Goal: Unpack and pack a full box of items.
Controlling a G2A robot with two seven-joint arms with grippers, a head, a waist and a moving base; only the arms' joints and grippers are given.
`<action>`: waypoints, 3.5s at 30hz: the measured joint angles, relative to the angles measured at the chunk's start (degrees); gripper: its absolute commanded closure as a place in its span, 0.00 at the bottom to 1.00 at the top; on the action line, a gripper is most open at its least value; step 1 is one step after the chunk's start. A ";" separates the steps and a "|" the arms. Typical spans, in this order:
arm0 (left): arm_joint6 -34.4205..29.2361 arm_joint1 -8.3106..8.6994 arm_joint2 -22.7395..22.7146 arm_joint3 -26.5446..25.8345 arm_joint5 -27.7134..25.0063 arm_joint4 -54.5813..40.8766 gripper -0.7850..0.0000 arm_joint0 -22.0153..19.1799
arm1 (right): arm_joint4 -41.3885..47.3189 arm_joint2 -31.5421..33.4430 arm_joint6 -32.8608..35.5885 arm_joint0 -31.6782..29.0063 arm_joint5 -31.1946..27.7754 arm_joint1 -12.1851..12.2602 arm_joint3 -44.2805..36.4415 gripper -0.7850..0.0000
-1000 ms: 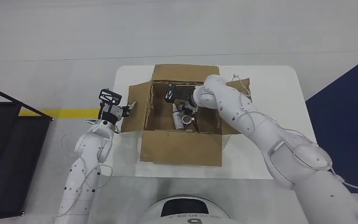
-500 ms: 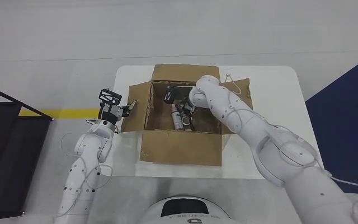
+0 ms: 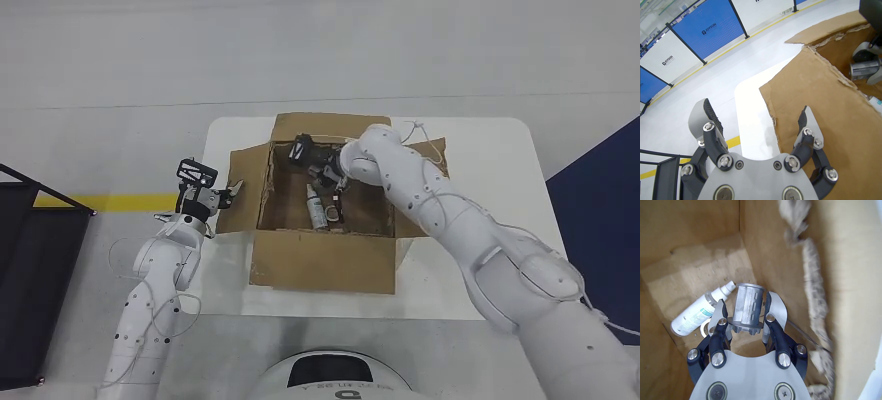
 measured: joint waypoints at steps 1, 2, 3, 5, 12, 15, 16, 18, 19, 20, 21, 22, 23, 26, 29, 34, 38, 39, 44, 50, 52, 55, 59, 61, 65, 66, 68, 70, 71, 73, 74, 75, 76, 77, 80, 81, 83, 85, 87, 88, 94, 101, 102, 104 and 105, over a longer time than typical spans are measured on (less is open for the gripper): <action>0.00 0.00 0.00 0.00 0.00 0.00 0.00 0.00 | -1.14 2.20 -0.47 -1.78 0.97 1.61 -3.91 1.00; 0.00 0.00 0.00 0.00 0.00 0.00 0.00 0.00 | -2.17 4.09 -0.60 -3.44 1.76 2.93 -7.25 1.00; 0.00 0.00 0.00 0.00 0.00 0.00 0.00 0.00 | -3.33 6.23 -0.54 -5.42 2.56 4.33 -10.96 1.00; 0.00 0.00 0.00 0.00 0.00 0.00 0.00 0.00 | -6.18 12.21 0.23 -11.33 4.03 7.73 -20.89 1.00; 0.00 0.00 0.00 0.00 0.00 0.00 0.00 0.00 | -13.41 36.32 -0.65 -37.65 4.05 16.08 -55.33 1.00; 0.00 0.00 0.00 0.00 0.00 0.00 0.00 0.00 | -13.88 45.63 -4.04 -47.40 5.57 17.44 -63.78 1.00; 0.00 0.00 0.00 0.00 0.00 0.00 0.00 0.00 | -13.26 48.10 -4.85 -49.71 6.35 17.66 -65.20 1.00; 0.00 0.00 0.00 0.00 0.00 0.00 0.00 0.00 | -12.45 53.41 -6.12 -54.27 8.38 18.02 -67.67 1.00; 0.00 0.00 0.00 0.00 0.00 0.00 0.00 0.00 | -12.47 55.46 -6.38 -56.13 9.48 18.13 -68.74 1.00; 0.00 0.00 0.00 0.00 0.00 0.00 0.00 0.00 | -12.19 57.93 -7.00 -58.59 10.74 18.23 -70.21 1.00; 0.00 0.00 0.00 0.00 0.00 0.00 0.00 0.00 | -11.65 59.71 -7.73 -60.42 11.43 18.28 -71.11 1.00; 0.00 0.00 0.00 0.00 0.00 0.00 0.00 0.00 | -11.05 61.46 -8.41 -62.21 12.05 18.32 -71.74 1.00; 0.00 0.00 0.00 0.00 0.00 0.00 0.00 0.00 | -10.23 63.58 -9.23 -64.44 12.53 18.35 -72.38 1.00; 0.00 0.00 0.00 0.00 0.00 0.00 0.00 0.00 | -7.22 67.14 -11.97 -68.85 10.66 18.42 -73.41 1.00; 0.00 0.00 0.00 0.00 0.00 0.00 0.00 0.00 | -5.42 67.36 -11.72 -70.19 6.57 18.59 -74.04 1.00; 0.00 0.00 0.00 0.00 0.00 0.00 0.00 0.00 | -5.56 59.36 -3.34 -62.73 1.50 18.74 -72.32 0.84; 0.00 0.00 0.00 0.00 0.00 0.00 0.00 0.00 | -2.32 48.98 5.41 -50.51 1.42 17.96 -65.20 0.78; 0.00 0.00 0.00 0.00 0.00 0.00 0.00 0.00 | -1.46 46.78 7.25 -47.77 1.52 17.71 -63.27 0.76; 0.00 0.00 0.00 0.00 0.00 0.00 0.00 0.00 | 5.15 35.05 19.43 -32.95 2.35 15.82 -50.67 0.58; 0.00 0.00 0.00 0.00 0.00 0.00 0.00 0.00 | 13.08 23.50 30.02 -19.95 2.28 13.06 -37.93 0.52; 0.00 0.00 0.00 0.00 0.00 0.00 0.00 0.00 | 14.01 20.17 32.18 -17.37 1.53 12.22 -35.09 0.29; 0.00 0.00 0.00 0.00 0.00 0.00 0.00 0.00 | 15.23 15.68 35.55 -13.89 0.96 10.97 -31.36 0.00; 0.00 0.00 0.00 0.00 0.00 0.00 0.00 0.00 | 16.50 11.49 38.27 -10.35 1.42 9.70 -27.58 0.00; 0.00 0.00 0.00 0.00 0.00 0.00 0.00 0.00 | 15.91 9.28 38.72 -9.18 1.94 9.24 -25.91 0.00; 0.00 0.00 0.00 0.00 0.00 0.00 0.00 0.00 | 14.87 3.92 37.55 -6.71 0.79 7.98 -21.00 0.00; 0.00 0.00 0.00 0.00 0.00 0.00 0.00 0.00 | 14.44 2.75 37.06 -6.21 0.31 7.67 -19.87 0.00; 0.00 0.00 0.00 0.00 0.00 0.00 0.00 0.00 | 13.85 0.21 35.70 -5.07 -1.06 6.95 -17.04 0.02; 0.00 0.00 0.00 0.00 0.00 0.00 0.00 0.00 | 13.71 -1.40 34.80 -4.05 -1.96 6.31 -14.54 0.05; 0.00 0.00 0.00 0.00 0.00 0.00 0.00 0.00 | 13.63 -2.29 34.39 -3.49 -2.36 5.87 -13.06 0.08; 0.00 0.00 0.00 0.00 0.00 0.00 0.00 0.00 | 13.53 -3.42 33.89 -2.78 -2.86 5.19 -11.16 0.08; 0.00 0.00 0.00 0.00 0.00 0.00 0.00 0.00 | 13.16 -4.10 33.76 -2.38 -2.82 4.73 -9.93 0.08; 0.00 0.00 0.00 0.00 0.00 0.00 0.00 0.00 | 12.59 -4.56 33.66 -2.08 -2.26 4.37 -8.97 0.08; 0.00 0.00 0.00 0.00 0.00 0.00 0.00 0.00 | 11.95 -5.01 33.40 -1.83 -1.44 3.98 -8.08 0.09; 0.00 0.00 0.00 0.00 0.00 0.00 0.00 0.00 | 11.38 -5.57 32.87 -1.59 -0.69 3.44 -6.99 0.11; 0.00 0.00 0.00 0.00 0.00 0.00 0.00 0.00 | 11.01 -6.60 31.27 -1.01 -0.49 2.17 -4.34 0.16; 0.00 0.00 0.00 0.00 0.00 0.00 0.00 0.00 | 10.97 -6.87 30.81 -0.87 -0.56 1.82 -3.56 0.15; 0.00 0.00 0.00 0.00 0.00 0.00 0.00 0.00 | 10.89 -7.42 29.87 -0.54 -0.66 1.01 -1.68 0.20; 0.00 0.00 0.00 0.00 0.00 0.00 0.00 0.00 | 10.92 -7.70 29.00 -0.19 -0.59 0.33 -0.01 0.37; 0.00 0.00 0.00 0.00 0.00 0.00 0.00 0.00 | 10.59 -7.78 27.45 0.29 0.60 -0.40 1.98 0.52; 0.00 0.00 0.00 0.00 0.00 0.00 0.00 0.00 | 10.25 -7.83 26.77 0.47 1.42 -0.70 2.81 0.53; 0.00 0.00 0.00 0.00 0.00 0.00 0.00 0.00 | 9.61 -8.55 25.28 1.09 2.91 -2.66 7.29 0.54; 0.00 0.00 0.00 0.00 0.00 0.00 0.00 0.00 | 10.28 -8.59 24.45 2.05 1.79 -4.44 10.05 1.00; 0.00 0.00 0.00 0.00 0.00 0.00 0.00 0.00 | 10.25 -8.41 24.14 2.25 1.95 -4.52 9.99 1.00; 0.00 0.00 0.00 0.00 0.00 0.00 0.00 0.00 | 10.06 -7.78 23.44 2.72 2.48 -4.49 9.30 1.00; 0.00 0.00 0.00 0.00 0.00 0.00 0.00 0.00 | 10.02 -7.40 23.21 2.91 2.66 -4.38 8.76 1.00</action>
